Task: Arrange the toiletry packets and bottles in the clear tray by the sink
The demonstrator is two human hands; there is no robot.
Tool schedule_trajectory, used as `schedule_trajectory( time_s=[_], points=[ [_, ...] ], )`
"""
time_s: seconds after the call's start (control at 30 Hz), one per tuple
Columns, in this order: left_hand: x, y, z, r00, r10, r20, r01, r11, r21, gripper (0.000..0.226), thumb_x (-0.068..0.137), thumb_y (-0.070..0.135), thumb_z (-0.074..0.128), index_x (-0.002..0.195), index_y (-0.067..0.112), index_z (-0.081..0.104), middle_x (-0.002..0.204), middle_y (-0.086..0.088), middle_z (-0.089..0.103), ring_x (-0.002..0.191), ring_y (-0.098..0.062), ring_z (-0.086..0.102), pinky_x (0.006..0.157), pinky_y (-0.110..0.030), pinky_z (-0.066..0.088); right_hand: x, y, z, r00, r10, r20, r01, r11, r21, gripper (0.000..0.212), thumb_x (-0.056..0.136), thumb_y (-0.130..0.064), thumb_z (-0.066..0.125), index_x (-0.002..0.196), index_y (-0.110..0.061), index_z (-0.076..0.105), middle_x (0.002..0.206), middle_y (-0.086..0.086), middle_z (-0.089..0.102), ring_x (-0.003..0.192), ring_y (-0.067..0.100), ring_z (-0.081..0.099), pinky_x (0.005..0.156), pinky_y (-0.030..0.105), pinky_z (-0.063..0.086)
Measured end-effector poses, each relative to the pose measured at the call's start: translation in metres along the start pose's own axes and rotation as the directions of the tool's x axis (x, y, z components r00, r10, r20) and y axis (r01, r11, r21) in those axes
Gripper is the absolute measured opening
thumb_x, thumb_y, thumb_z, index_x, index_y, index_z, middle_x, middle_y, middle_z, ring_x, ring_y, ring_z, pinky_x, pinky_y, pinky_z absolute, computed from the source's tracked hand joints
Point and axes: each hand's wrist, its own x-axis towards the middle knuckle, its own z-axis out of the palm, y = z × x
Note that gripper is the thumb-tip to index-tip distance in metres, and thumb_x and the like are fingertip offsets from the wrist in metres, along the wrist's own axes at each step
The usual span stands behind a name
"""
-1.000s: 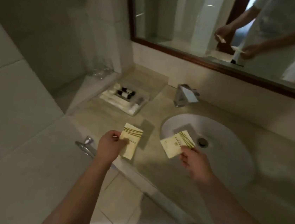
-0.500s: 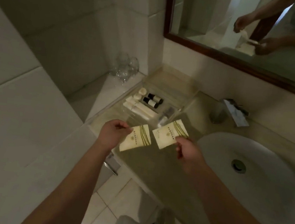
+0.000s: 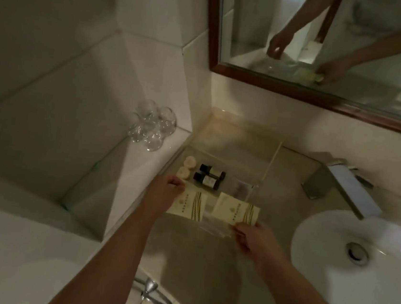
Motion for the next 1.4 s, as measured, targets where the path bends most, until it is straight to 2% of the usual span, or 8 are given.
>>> schedule_trajectory(
  time_s=[0.1, 0.3, 0.47, 0.67, 0.87, 1.0, 1.23, 1.4],
  points=[
    [0.034, -0.001, 0.001, 0.993, 0.08, 0.083, -0.088, 0.991, 0.101, 0.005, 0.084, 0.021, 0.065, 0.086, 0.021, 0.07, 0.085, 0.004, 0.067, 0.07, -0.01, 0.064, 0.059, -0.022, 0.047, 0.005, -0.003, 0.015, 0.999, 0.028, -0.022, -0.029, 0.999, -0.031, 0.017, 0.085, -0.013, 0.066, 0.098, -0.025, 0.066, 0.08, 0.001, 0.077, 0.068, 0.016, 0.07, 0.059, 0.028, 0.054],
    [0.066, -0.017, 0.012, 0.973, 0.145, 0.182, -0.17, 0.976, 0.134, 0.014, 0.085, 0.019, 0.065, 0.076, 0.03, 0.061, 0.079, 0.013, 0.06, 0.069, 0.004, 0.056, 0.052, -0.013, 0.038, 0.011, -0.01, 0.046, 0.998, 0.009, -0.067, -0.012, 0.999, -0.052, 0.021, 0.084, -0.01, 0.064, 0.099, -0.025, 0.063, 0.076, -0.003, 0.076, 0.065, 0.013, 0.071, 0.059, 0.028, 0.055],
    [0.068, -0.027, 0.011, 0.945, 0.301, 0.124, -0.324, 0.907, 0.27, 0.005, 0.083, 0.019, 0.065, 0.087, 0.019, 0.069, 0.09, -0.003, 0.066, 0.083, -0.019, 0.061, 0.072, -0.036, 0.051, 0.008, -0.015, 0.053, 0.998, 0.018, -0.061, -0.034, 0.961, -0.275, 0.014, 0.084, -0.027, 0.07, 0.096, -0.027, 0.063, 0.078, -0.007, 0.073, 0.06, 0.005, 0.067, 0.048, 0.018, 0.049],
    [0.052, -0.039, 0.011, 0.898, 0.44, 0.023, -0.409, 0.813, 0.413, 0.017, 0.078, 0.012, 0.066, 0.094, 0.016, 0.067, 0.103, -0.008, 0.062, 0.097, -0.029, 0.052, 0.081, -0.042, 0.048, 0.0, -0.016, 0.019, 0.928, -0.351, -0.123, 0.112, 0.579, -0.808, 0.03, 0.078, -0.063, 0.057, 0.094, -0.045, 0.038, 0.079, -0.019, 0.053, 0.06, 0.0, 0.061, 0.046, 0.015, 0.043],
    [0.029, -0.047, 0.022, 0.875, 0.481, 0.056, -0.463, 0.797, 0.388, 0.028, 0.082, 0.006, 0.061, 0.107, 0.014, 0.068, 0.12, -0.009, 0.062, 0.112, -0.029, 0.054, 0.093, -0.041, 0.047, 0.01, -0.019, 0.026, 0.785, -0.618, 0.045, 0.252, 0.252, -0.934, 0.039, 0.076, -0.054, 0.062, 0.104, -0.032, 0.047, 0.108, -0.008, 0.047, 0.095, 0.008, 0.044, 0.082, 0.025, 0.048],
    [0.025, -0.055, 0.022, 0.893, 0.409, 0.188, -0.45, 0.789, 0.419, 0.04, 0.09, 0.013, 0.053, 0.129, 0.018, 0.056, 0.146, -0.006, 0.044, 0.137, -0.029, 0.033, 0.112, -0.04, 0.03, 0.025, -0.038, 0.03, 0.742, -0.586, 0.325, 0.387, -0.022, -0.922, 0.051, 0.075, -0.049, 0.065, 0.12, -0.028, 0.049, 0.138, -0.003, 0.044, 0.133, 0.022, 0.029, 0.109, 0.04, 0.033],
    [0.023, -0.053, 0.021, 0.891, 0.411, 0.195, -0.453, 0.768, 0.452, 0.041, 0.089, 0.015, 0.054, 0.13, 0.019, 0.056, 0.146, -0.008, 0.043, 0.136, -0.029, 0.032, 0.111, -0.04, 0.029, 0.029, -0.039, 0.035, 0.741, -0.543, 0.395, 0.325, -0.224, -0.919, 0.054, 0.069, -0.057, 0.066, 0.114, -0.03, 0.054, 0.12, -0.005, 0.059, 0.126, 0.024, 0.037, 0.104, 0.042, 0.032],
    [0.025, -0.049, 0.026, 0.894, 0.406, 0.192, -0.446, 0.762, 0.47, 0.038, 0.09, 0.021, 0.053, 0.128, 0.02, 0.057, 0.144, -0.009, 0.045, 0.134, -0.029, 0.033, 0.109, -0.042, 0.031, 0.026, -0.031, 0.048, 0.71, -0.603, 0.363, 0.259, -0.256, -0.931, 0.055, 0.07, -0.061, 0.065, 0.109, -0.022, 0.059, 0.114, 0.003, 0.064, 0.121, 0.029, 0.045, 0.1, 0.046, 0.038]
  ],
)
